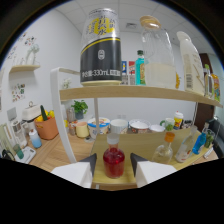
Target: Make me a cup of Vodka Sunrise.
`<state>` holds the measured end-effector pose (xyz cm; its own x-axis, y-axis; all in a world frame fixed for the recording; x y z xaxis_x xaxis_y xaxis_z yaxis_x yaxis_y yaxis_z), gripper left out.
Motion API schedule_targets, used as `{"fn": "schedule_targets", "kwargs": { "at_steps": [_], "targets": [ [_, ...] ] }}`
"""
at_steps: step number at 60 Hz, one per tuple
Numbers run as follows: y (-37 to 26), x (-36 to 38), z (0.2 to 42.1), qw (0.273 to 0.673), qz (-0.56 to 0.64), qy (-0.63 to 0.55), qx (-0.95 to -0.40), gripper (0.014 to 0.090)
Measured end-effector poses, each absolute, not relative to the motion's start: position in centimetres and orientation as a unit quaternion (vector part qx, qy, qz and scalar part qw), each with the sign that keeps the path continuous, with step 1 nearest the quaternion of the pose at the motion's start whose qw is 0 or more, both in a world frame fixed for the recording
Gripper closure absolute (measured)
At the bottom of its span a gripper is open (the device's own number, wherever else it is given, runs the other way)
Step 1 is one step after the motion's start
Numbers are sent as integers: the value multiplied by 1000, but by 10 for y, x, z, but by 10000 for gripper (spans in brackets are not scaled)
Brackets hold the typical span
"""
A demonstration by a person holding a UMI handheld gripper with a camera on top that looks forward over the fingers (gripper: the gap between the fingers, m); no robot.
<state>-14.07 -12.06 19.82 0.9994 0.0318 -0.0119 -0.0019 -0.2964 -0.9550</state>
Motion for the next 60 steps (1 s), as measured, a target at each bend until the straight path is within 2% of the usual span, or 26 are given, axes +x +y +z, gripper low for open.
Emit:
{"fn": "schedule_targets", "kwargs": {
  "at_steps": [6, 10, 27, 44, 60],
  "targets": [
    [-112, -144, 193, 586, 11, -16, -810, 541],
    [-108, -141, 193, 587, 3, -16, -809, 668],
    [-114, -138, 198, 589, 1, -42, -807, 702],
    [-174, -119, 219, 599, 32, -47, -799, 700],
    [-218, -77, 175, 554, 117, 52, -823, 701]
  ]
}}
